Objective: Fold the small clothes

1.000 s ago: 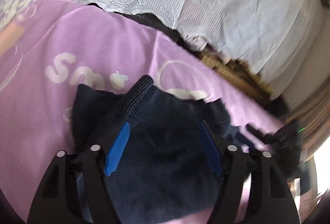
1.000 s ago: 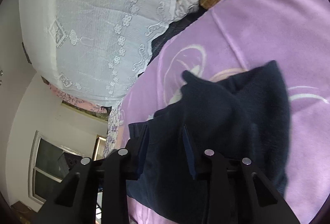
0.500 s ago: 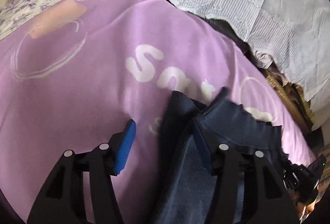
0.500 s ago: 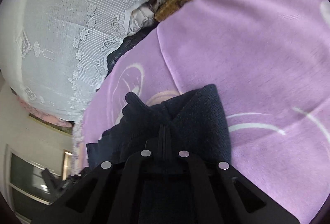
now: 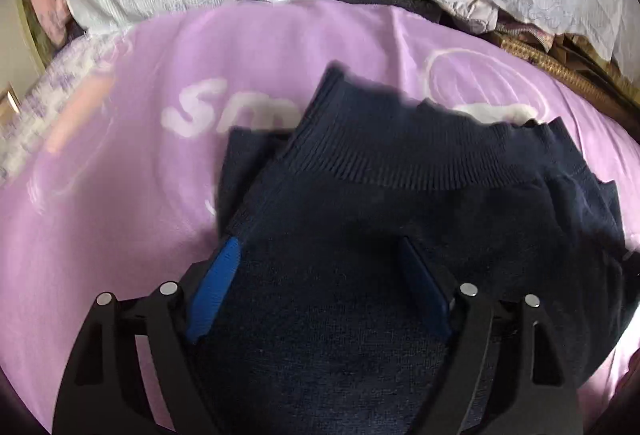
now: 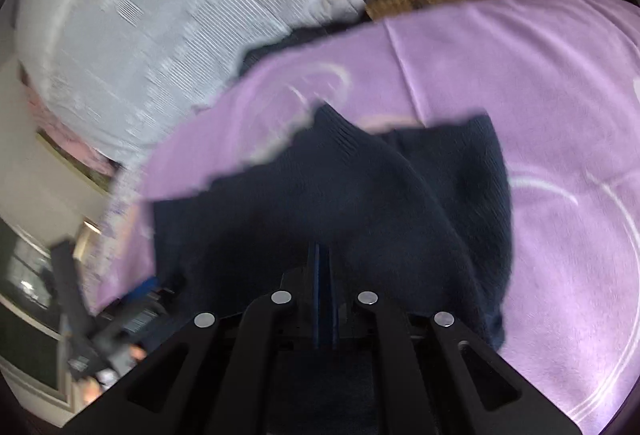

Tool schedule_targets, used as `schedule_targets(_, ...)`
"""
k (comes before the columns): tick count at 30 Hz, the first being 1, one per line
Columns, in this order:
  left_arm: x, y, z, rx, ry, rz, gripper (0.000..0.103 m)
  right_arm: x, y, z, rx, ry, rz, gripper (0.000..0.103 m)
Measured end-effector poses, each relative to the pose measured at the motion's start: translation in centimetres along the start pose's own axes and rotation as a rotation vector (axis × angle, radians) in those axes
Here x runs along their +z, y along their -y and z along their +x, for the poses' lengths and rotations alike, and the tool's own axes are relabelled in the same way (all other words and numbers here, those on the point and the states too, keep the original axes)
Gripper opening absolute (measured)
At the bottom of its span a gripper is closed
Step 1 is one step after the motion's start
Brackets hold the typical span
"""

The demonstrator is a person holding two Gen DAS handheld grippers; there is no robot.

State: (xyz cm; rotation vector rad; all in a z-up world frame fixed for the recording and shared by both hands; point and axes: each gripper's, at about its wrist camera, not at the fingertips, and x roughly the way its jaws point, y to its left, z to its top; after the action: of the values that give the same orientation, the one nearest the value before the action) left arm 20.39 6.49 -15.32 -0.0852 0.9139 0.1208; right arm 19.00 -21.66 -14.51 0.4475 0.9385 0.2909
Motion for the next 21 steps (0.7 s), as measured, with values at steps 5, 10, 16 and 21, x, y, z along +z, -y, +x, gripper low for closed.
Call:
schedule_targets(5, -1.2, 0.3, -3.6, -0.049, 0.051, -0.006, 0.077, -1.1, 0.0, -2.1, -0.023, 0.058, -0.023, 0.007)
schedule_targets(10, -3.5, 3.2, -5.9, -0.082, 0.098, 0.101, 0.087, -3.7, -4.4, -4.0, 0.046, 0.059, -0.199, 0.007)
schedule_targets(16, -4.9, 2.8, -3.8, -0.014, 0.032, 0.093, 0.093, -6.5, -4.7, -1.1, 0.016, -0.045, -0.274, 0.012)
schedule_targets(21, -3.7, 0.8, -6.6, -0.096, 0.09, -0.011, 0.089, -6.2, -4.8, -2.9, 0.012, -0.019, -0.24, 0.015)
